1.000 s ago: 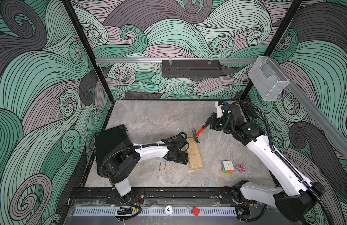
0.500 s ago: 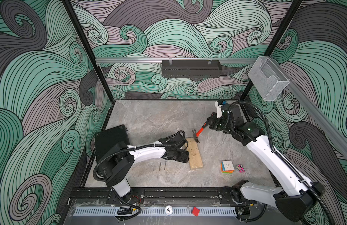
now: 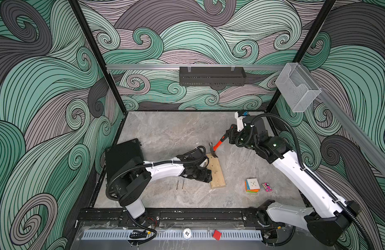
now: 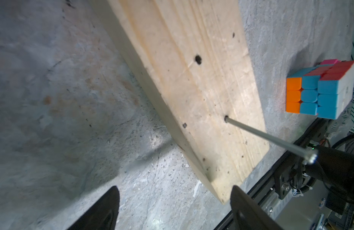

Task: Use a claw hammer to pull out a nail
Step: Remove the nail from the mounting plate.

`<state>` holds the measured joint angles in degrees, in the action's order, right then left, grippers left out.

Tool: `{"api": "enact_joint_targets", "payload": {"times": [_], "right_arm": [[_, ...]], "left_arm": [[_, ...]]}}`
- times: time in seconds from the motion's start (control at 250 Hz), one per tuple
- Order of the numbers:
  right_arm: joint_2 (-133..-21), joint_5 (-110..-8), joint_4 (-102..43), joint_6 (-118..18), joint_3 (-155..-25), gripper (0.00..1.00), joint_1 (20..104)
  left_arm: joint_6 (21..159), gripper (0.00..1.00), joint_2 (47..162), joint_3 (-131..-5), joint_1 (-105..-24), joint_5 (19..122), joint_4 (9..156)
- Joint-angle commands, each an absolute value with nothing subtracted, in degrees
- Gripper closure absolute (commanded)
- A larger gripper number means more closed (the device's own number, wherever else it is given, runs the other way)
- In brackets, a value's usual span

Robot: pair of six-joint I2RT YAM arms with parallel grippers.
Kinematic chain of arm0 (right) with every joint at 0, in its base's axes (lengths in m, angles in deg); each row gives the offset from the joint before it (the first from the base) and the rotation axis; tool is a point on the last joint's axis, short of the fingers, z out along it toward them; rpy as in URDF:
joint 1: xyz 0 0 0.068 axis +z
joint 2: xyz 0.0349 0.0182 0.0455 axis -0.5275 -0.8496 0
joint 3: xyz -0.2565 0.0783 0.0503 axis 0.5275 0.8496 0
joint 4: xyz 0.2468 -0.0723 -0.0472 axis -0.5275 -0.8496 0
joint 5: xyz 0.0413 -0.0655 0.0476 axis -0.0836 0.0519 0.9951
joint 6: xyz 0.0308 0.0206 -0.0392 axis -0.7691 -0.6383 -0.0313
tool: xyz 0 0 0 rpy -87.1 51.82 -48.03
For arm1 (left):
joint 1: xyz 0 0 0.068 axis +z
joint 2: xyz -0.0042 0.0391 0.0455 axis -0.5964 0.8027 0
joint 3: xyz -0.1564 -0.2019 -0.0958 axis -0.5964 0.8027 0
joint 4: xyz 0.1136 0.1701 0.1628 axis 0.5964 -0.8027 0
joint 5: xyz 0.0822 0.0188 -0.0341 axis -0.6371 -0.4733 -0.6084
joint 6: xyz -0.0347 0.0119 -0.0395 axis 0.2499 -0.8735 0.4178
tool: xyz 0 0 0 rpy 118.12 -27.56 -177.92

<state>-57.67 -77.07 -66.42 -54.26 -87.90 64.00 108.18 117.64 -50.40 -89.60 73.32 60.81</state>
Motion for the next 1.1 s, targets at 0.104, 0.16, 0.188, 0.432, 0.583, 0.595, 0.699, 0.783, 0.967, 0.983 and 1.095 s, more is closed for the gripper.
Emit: {"api": "enact_joint_targets", "payload": {"times": [0.104, 0.16, 0.188, 0.432, 0.583, 0.595, 0.699, 0.783, 0.967, 0.983, 1.095], "right_arm": [[-54.92, -79.86, -63.69, -54.98, -88.96, 0.97, 66.14], [-53.96, -80.23, -63.7, -55.52, -88.04, 0.97, 66.5], [-53.58, -80.23, -63.64, -55.84, -87.64, 0.97, 66.79], [-51.19, -81.14, -64.44, -57.82, -84.96, 0.97, 68.75], [-50.07, -81.61, -66.15, -58.7, -83.99, 0.97, 69.88], [-49.98, -81.64, -66.17, -58.78, -83.92, 0.97, 70.01], [-49.42, -81.51, -65.59, -59.67, -82.72, 0.98, 70.5], [-49.18, -81.48, -64.99, -60.12, -81.92, 0.97, 71.1], [-48.53, -82.2, -64.22, -60.56, -80.13, 0.98, 71.81], [-48.45, -82.3, -64.1, -60.6, -79.96, 0.98, 71.83], [-48.43, -83.08, -63.55, -60.65, -79.26, 0.98, 72.06]], "left_arm": [[106.51, 0.15, 119.9, -53.29, -89.39, 73.4, 60.38], [106.25, 0.15, 120.79, -53.88, -89.42, 73.19, 59.82], [106.28, 0.15, 121.15, -54.17, -89.41, 73.01, 59.64], [106.51, 0.16, 123.31, -55.4, -89.36, 72.12, 57.72], [106.88, 0.16, 123.72, -55.67, -89.34, 71.49, 56.95], [106.87, 0.16, 123.7, -55.67, -89.27, 71.36, 56.87], [107.12, 0.16, 123.77, -55.75, -89.34, 71.09, 56.64], [107.2, 0.16, 123.81, -55.75, -89.34, 70.9, 56.56], [107.37, 0.16, 123.82, -55.83, -89.33, 70.53, 56.64], [107.37, 0.16, 123.85, -55.84, -89.32, 70.46, 56.64], [107.46, 0.16, 123.85, -55.93, -89.34, 70.4, 56.64]]}}
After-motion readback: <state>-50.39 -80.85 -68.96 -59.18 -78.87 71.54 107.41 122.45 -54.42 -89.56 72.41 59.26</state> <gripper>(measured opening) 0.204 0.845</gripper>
